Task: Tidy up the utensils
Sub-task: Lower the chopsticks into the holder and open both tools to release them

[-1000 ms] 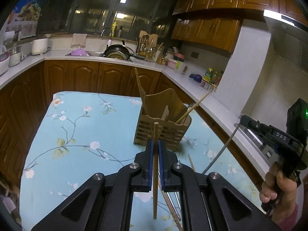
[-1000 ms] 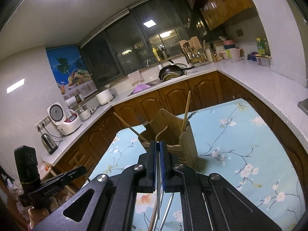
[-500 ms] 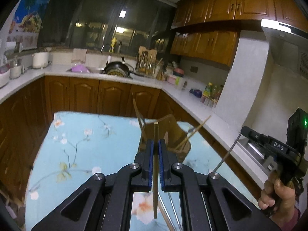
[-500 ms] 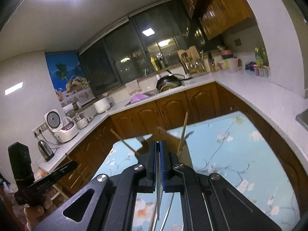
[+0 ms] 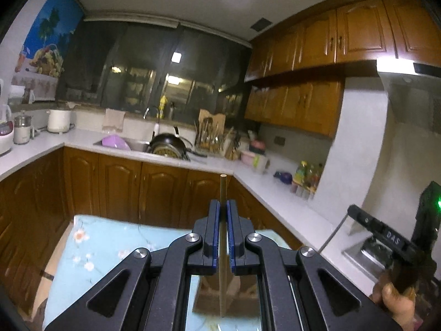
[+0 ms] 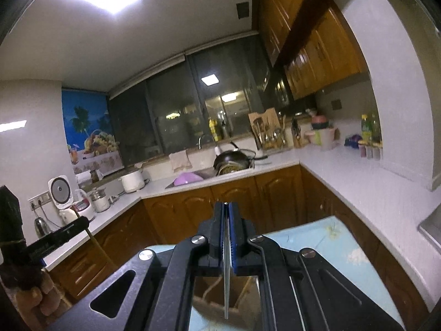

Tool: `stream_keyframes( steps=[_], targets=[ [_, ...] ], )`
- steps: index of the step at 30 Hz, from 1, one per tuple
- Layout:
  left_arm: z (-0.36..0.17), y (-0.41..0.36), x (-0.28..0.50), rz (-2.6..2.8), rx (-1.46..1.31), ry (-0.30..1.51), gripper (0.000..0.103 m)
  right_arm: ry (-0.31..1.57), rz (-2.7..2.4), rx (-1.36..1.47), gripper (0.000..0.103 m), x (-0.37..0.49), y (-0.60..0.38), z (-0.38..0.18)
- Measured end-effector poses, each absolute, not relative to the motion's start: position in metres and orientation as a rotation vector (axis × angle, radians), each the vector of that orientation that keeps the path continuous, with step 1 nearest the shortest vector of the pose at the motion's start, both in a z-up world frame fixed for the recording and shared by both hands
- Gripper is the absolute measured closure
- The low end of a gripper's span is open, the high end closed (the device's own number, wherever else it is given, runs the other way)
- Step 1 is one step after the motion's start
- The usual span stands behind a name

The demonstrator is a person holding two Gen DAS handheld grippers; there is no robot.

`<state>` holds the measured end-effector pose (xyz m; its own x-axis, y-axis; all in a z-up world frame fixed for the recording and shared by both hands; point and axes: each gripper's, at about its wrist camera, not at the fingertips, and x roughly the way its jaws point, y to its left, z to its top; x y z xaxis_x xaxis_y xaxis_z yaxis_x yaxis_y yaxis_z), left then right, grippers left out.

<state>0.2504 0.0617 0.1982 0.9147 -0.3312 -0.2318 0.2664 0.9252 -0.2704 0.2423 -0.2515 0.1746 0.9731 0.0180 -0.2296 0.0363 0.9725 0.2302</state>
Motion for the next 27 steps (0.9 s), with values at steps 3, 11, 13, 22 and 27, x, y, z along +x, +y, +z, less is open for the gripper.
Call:
stream_keyframes(
  steps=[3,11,13,22,27],
  targets=[
    [0.184,0.055,0.264,-0.285,-0.239,0.252,0.100,0.209,-0.026,0.198,0.099,0.251,-0.247,0.176],
    [0.139,0.031,0.296,-0.236,-0.269,0.232,0.100,0.226,-0.052,0.156,0.099,0.272,-0.238,0.154],
    [0.128,0.023,0.301,-0.229,-0.264,0.247,0.100,0.244,-0.051,0.168,0.099,0.276,-0.240,0.144],
    [0.080,0.005,0.318,-0.245,-0.257,0.358,0.099,0.335,-0.057,0.215,0.099,0.283,-0.244,0.098],
    [0.087,0.015,0.329,-0.263,-0.253,0.421,0.099,0.378,-0.060,0.231,0.099,0.284,-0.248,0.085]
  ],
)
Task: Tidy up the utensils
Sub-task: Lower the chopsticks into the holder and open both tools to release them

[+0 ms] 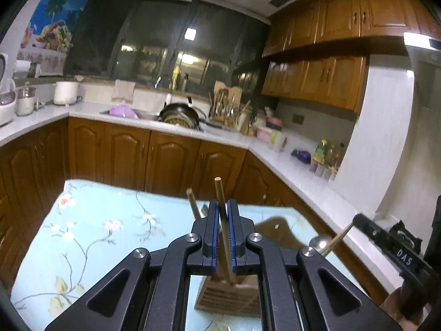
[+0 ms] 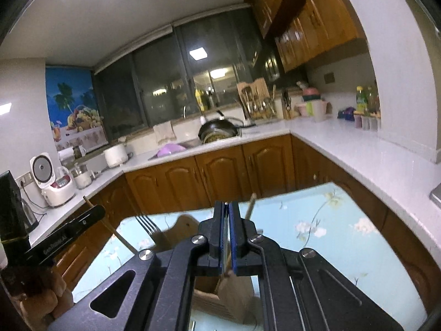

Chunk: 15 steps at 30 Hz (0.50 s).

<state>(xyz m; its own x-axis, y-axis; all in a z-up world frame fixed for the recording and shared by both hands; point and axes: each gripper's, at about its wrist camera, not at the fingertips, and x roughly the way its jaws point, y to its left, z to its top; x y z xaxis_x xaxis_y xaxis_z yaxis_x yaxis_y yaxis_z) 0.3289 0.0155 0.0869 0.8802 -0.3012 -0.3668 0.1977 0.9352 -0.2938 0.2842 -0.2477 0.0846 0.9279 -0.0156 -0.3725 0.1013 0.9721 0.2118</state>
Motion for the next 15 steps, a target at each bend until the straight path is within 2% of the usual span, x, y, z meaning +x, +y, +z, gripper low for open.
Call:
stream_keyframes(
  steps=[10,13,15],
  targets=[
    [0.105,0.032,0.338,-0.274,-0.255,0.461,0.098,0.413,-0.062,0.258,0.099,0.286,-0.255,0.087],
    [0.108,0.032,0.340,-0.275,-0.252,0.475,0.098,0.425,-0.057,0.274,0.094,0.287,-0.255,0.087],
    [0.109,0.033,0.337,-0.280,-0.257,0.482,0.093,0.424,-0.049,0.289,0.092,0.287,-0.259,0.088]
  ],
)
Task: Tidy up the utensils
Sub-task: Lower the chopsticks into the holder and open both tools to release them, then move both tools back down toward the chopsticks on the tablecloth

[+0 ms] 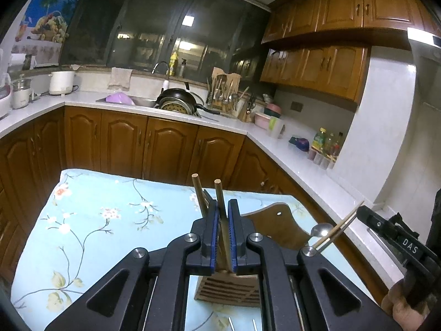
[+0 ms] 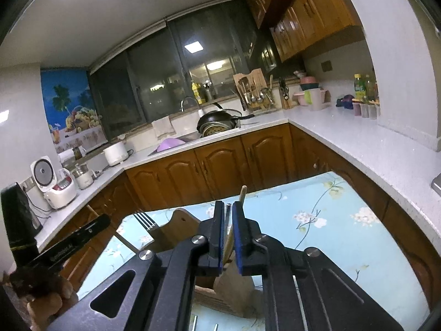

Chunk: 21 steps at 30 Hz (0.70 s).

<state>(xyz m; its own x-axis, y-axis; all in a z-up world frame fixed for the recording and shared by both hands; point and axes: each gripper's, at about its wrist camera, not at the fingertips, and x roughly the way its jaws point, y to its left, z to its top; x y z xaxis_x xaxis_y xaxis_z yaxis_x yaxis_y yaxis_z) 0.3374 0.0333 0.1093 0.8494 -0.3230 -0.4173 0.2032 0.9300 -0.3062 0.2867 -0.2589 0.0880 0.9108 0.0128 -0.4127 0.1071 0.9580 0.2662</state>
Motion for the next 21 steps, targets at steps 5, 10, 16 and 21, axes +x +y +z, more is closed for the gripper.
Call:
stream_keyframes(
  steps=[5,10,16,21],
  targets=[
    [0.116,0.039,0.323,-0.290,-0.268,0.456,0.073,0.395,-0.043,0.330,0.058,0.275,-0.268,0.094],
    [0.119,0.044,0.297,-0.284,-0.278,0.424,0.053,0.349,-0.028,0.355,0.028,0.256,-0.271,0.104],
    [0.111,0.055,0.261,-0.275,-0.293,0.415,0.038,0.343,-0.019,0.363,0.017,0.229,-0.271,0.101],
    [0.102,0.066,0.229,-0.250,-0.303,0.446,0.033,0.365,-0.024,0.375,0.015,0.206,-0.272,0.090]
  ],
)
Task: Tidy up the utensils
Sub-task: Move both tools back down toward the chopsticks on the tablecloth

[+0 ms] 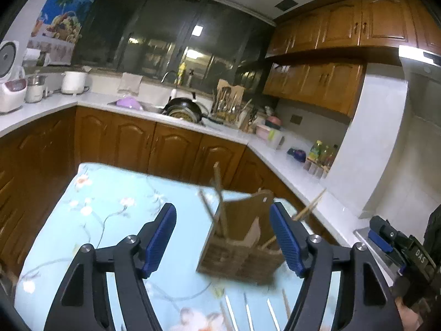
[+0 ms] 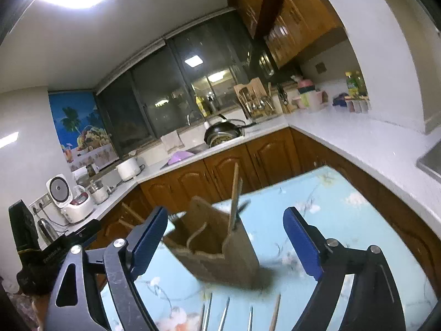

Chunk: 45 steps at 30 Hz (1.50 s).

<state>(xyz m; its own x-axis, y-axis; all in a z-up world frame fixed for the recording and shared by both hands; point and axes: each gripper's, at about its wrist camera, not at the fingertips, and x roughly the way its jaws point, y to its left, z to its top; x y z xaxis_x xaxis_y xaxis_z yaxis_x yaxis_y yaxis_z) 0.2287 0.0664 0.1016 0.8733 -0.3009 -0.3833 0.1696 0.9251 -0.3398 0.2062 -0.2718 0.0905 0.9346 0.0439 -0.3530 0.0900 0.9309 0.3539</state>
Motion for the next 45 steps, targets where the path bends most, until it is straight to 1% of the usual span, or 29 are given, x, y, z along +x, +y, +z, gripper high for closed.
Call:
stream_keyframes(
  steps=[12,23,34,39,43,45],
  targets=[
    [0.067,0.073,0.181,-0.232,-0.314,0.642,0.033,0.513,-0.057,0.392,0.015,0.156,-0.266,0.033],
    [0.047,0.062,0.176,-0.219,-0.314,0.753,0.033,0.603,-0.103,0.396,0.015,0.128,-0.265,-0.007],
    [0.031,0.047,0.184,-0.235,-0.275,0.809,0.033,0.636,-0.093,0.372,0.016,0.131,-0.256,-0.019],
    [0.024,0.042,0.192,-0.235,-0.267,0.836,0.034,0.667,-0.103,0.362,0.024,0.138,-0.256,-0.025],
    [0.018,0.035,0.203,-0.243,-0.260,0.865,0.034,0.711,-0.100,0.358,0.035,0.149,-0.258,-0.033],
    [0.016,0.032,0.209,-0.245,-0.249,0.878,0.035,0.727,-0.098,0.355,0.038,0.155,-0.259,-0.036]
  ],
)
